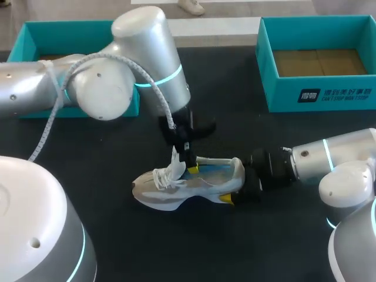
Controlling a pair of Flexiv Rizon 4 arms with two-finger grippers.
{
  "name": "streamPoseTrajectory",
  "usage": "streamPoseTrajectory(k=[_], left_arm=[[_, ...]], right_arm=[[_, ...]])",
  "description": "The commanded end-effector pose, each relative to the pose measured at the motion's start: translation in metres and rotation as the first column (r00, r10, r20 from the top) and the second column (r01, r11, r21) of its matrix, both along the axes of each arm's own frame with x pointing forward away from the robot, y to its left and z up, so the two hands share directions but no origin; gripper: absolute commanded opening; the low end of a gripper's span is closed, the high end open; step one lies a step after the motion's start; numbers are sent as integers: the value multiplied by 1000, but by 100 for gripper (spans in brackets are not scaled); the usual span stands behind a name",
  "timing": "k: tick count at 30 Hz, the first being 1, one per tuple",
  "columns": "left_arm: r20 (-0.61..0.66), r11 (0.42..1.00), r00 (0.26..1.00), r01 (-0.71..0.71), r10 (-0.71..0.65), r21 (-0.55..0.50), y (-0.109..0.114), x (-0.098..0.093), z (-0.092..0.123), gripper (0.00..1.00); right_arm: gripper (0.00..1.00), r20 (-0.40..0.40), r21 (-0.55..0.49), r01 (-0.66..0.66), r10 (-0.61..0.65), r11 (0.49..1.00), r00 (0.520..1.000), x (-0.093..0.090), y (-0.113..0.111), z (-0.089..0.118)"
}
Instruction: Take the shoe out of the shoebox, open the shoe tongue, remove and reinsert the insole, then place the shoe into the shoebox
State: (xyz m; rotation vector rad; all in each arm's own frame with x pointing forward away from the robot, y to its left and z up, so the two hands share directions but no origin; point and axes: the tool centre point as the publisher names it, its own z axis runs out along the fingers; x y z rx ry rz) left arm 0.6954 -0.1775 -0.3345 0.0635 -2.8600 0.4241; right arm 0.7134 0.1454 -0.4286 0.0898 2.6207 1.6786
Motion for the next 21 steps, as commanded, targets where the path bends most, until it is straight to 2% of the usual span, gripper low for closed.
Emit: streamPoseTrajectory(k=[1, 6, 14, 21], left_arm=[[11, 999, 1000, -6, 7, -53, 7, -6, 15, 0], [17, 995, 1000, -2, 3, -97, -5, -7, 26, 0], [5, 985, 1000, 26, -26, -170, -38, -12, 38, 0], [-8, 974, 999, 32, -35, -226, -53, -15, 36, 0]], right_arm=[[0, -1, -7, 1, -1, 1000, 1000, 3, 1, -4], [0, -1, -7, 1, -1, 1000, 1000, 3, 1, -4], [0, -1, -7, 1, -1, 1000, 1000, 3, 1, -4], [0, -1, -7, 1, -1, 1000, 1000, 3, 1, -4]])
